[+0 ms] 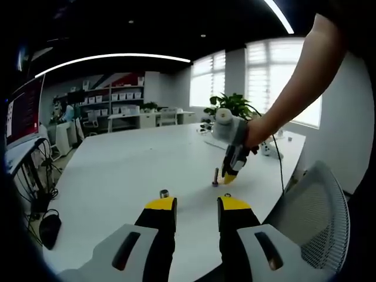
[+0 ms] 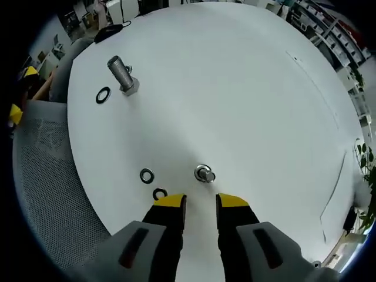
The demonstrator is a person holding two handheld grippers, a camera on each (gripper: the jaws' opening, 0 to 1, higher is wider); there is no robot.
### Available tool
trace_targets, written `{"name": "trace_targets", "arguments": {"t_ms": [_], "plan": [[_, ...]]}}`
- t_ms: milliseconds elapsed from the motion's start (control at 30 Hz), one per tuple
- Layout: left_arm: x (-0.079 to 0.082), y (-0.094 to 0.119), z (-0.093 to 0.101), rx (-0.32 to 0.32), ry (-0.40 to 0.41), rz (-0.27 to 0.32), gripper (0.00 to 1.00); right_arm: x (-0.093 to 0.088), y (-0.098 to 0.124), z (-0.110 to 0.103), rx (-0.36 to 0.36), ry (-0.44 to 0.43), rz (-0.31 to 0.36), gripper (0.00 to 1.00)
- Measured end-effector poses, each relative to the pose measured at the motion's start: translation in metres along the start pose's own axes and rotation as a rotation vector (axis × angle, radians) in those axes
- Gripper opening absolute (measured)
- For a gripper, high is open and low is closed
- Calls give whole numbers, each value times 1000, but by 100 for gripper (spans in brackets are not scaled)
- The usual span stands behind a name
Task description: Place the washer onto the threaded stud by aligning its center hole with the stud, sliding it down to the base, and recovering from edge contact or off-axis alignment until the washer reaches the visible bottom stop.
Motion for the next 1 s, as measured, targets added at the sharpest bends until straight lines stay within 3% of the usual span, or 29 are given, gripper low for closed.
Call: {"name": "trace_targets", "arguments": {"t_ms": [600, 1000], "plan": [[-2, 0, 3, -29, 10, -16, 27, -15, 1, -27, 27, 7, -1, 25], [-3, 0, 3, -35, 7, -23, 27, -18, 6, -30, 31, 17, -9, 26]]}}
Point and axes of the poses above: the point that each gripper's makers call its tool centre point, and the gripper's own axes: y roughly backward along the fingers, z roughly to its right, x roughly out of its top, the point moved 7 cm from there along y, roughly backward along the fingers, and after that the axes turned 4 degrees about x, right-handed, at the moved point
